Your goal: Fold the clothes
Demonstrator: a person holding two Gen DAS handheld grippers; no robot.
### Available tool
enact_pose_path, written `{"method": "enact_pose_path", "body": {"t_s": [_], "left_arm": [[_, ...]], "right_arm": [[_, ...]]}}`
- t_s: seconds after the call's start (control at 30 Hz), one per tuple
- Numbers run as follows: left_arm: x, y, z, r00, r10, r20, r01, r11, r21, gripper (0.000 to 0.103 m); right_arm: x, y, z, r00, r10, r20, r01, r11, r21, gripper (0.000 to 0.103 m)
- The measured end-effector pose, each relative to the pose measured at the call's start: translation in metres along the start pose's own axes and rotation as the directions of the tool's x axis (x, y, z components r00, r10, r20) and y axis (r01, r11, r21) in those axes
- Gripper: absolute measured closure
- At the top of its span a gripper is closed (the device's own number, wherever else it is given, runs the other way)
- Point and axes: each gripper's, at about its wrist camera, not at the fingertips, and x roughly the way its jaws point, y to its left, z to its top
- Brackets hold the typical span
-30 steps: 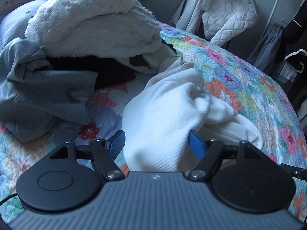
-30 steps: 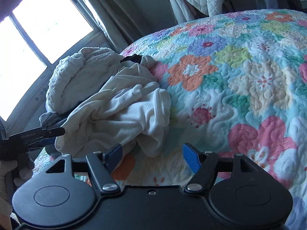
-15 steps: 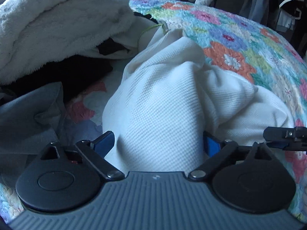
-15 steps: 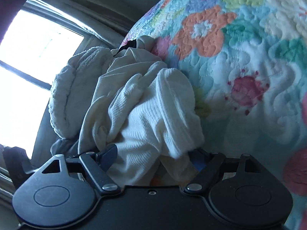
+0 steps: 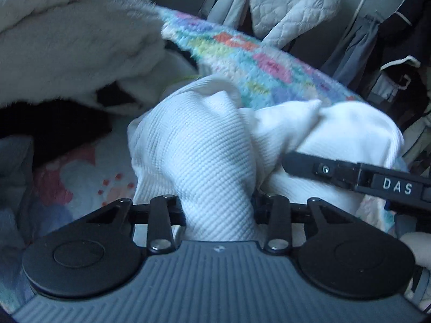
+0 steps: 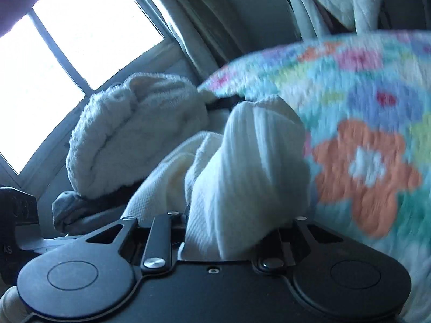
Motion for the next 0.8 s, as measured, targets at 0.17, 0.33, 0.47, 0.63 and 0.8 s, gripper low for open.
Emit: {"method": "enact_pose_path", "body": {"t_s": [0.17,0.33,0.47,0.63,0.8], "left_arm": [[-0.039,-0.064,0.052,0.973,-0.113,0.204,0.08,0.983,0.166,0.066],[-0.008,-0.045,0.031,0.991,-0.101,0.082,0.1,0.995,0.017,0.066],[0.035,0.0,-0.029,0.991,0.117,-0.062,-0.121,0.99,-0.071,0.067],[0.028,0.038,-0.085,0.981,0.15,-0.123,-0.164,0.98,-0.111,0.067],[-0.02,0.005,-0.066,0.978,0.207,0.013,-0.207,0.978,0.019,0.066]], "right_arm": [[-0.088,-0.005,0.056,0.971,-0.016,0.24,0.048,0.991,-0.124,0.076],[-0.131,-0.063,0.03,0.961,-0.194,0.198,0.204,0.978,-0.032,0.076],[-0.127,-0.116,-0.029,0.926,-0.376,0.042,0.373,0.926,0.056,0.076],[-0.144,-0.163,-0.088,0.928,-0.371,-0.044,0.371,0.902,0.222,0.078],[-0.159,-0.14,-0.096,0.911,-0.413,-0.003,0.407,0.897,0.173,0.077]]}}
